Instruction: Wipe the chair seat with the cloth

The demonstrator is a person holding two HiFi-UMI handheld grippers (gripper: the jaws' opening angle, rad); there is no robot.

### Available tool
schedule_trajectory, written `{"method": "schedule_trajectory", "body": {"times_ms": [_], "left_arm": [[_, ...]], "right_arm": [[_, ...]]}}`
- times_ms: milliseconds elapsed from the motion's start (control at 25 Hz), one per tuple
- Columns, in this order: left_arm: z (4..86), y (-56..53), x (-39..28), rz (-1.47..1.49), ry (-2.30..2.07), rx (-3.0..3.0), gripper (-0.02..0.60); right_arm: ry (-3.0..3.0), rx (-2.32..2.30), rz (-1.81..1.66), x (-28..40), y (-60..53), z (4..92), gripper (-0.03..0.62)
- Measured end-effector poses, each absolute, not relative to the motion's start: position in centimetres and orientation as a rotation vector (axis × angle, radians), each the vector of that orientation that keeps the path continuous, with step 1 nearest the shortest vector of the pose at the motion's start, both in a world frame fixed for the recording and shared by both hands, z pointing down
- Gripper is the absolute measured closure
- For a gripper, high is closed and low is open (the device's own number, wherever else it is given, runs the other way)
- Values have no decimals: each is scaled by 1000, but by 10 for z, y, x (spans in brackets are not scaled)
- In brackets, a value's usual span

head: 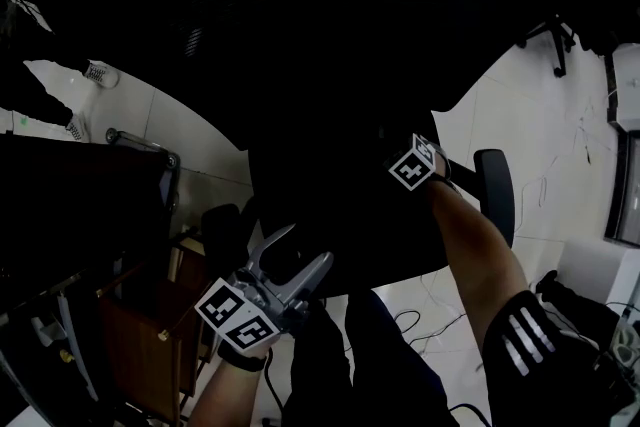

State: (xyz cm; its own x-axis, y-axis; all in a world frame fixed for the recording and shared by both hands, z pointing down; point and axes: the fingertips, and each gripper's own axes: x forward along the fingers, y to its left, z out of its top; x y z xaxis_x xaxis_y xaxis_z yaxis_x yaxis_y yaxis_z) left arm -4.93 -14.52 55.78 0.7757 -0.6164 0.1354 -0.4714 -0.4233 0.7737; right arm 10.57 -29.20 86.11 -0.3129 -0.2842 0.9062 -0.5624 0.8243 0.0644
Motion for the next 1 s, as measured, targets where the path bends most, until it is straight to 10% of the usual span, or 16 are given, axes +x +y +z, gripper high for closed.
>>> {"method": "schedule_trajectory", "body": {"times_ms": [320,800,1000], "left_arm": [[563,-134,-47,-169,-805,2095,297],[570,-112,-82,-142,-895,2058,298],[576,-105,-87,-148,-908,2046,297]], "right_arm": [[-1828,807,357,153,-305,844,566],[-2201,389,441,-129,-191,817,566],[-2165,322,435,-134,-164,844,566]]}}
